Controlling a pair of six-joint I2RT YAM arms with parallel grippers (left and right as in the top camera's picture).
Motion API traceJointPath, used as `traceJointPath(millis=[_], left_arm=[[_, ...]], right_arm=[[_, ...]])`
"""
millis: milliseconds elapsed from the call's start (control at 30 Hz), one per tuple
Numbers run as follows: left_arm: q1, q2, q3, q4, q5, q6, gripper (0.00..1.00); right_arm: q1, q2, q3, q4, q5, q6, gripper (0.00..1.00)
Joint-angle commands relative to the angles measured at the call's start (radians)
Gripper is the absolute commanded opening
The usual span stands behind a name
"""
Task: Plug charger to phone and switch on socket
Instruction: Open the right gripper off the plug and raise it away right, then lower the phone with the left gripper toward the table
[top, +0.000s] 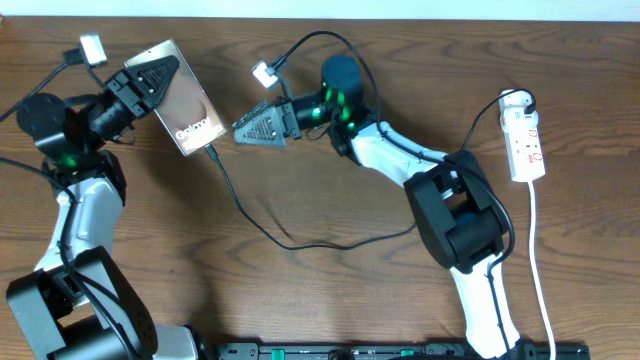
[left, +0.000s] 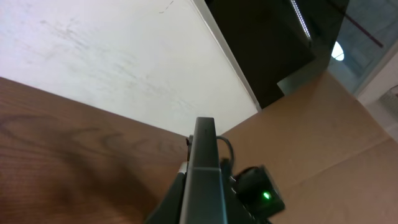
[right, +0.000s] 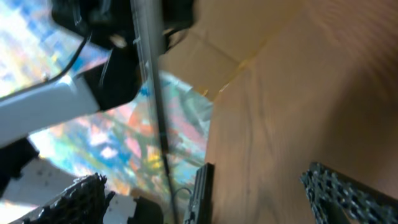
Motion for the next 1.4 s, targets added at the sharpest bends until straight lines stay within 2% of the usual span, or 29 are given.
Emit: traceJointPath(millis=[0, 100, 367, 500, 700, 867, 1033, 1367], left_arm=[[0.026, -0.008, 0.024, 0.008, 0.072, -0.033, 0.07], [0.034, -0.008, 0.024, 0.009, 0.085, -0.039, 0.07], [0.037, -0.008, 0.024, 0.009, 0.105, -0.039, 0.07], [0.037, -0.008, 0.024, 0.008, 0.106, -0.039, 0.08], [0.037, -0.008, 0.023, 0.008, 0.129, -0.010, 0.07], [0.035, -0.008, -0.008, 0.007, 0.135, 0.005, 0.08], [0.035, -0.008, -0.069, 0.007, 0.134, 0.035, 0.07], [0.035, -0.008, -0.156, 0.007, 0.120, 0.056, 0.07]], right_arm=[[-0.063, -0.006, 0.014, -0.098, 0.105, -0.028, 0.99], [-0.098, -0.006, 0.014, -0.224, 0.166, -0.080, 0.99], [-0.183, -0.036, 0.014, -0.695, 0.381, -0.357, 0.99], [-0.214, -0.101, 0.014, -0.932, 0.545, -0.492, 0.99], [-0.230, -0.260, 0.014, -1.191, 0.801, -0.594, 0.99], [-0.227, -0.375, 0.014, -1.305, 0.951, -0.603, 0.99], [-0.227, -0.431, 0.014, -1.343, 0.969, -0.604, 0.99], [-0.207, -0.433, 0.014, -1.372, 0.972, -0.603, 0.99]])
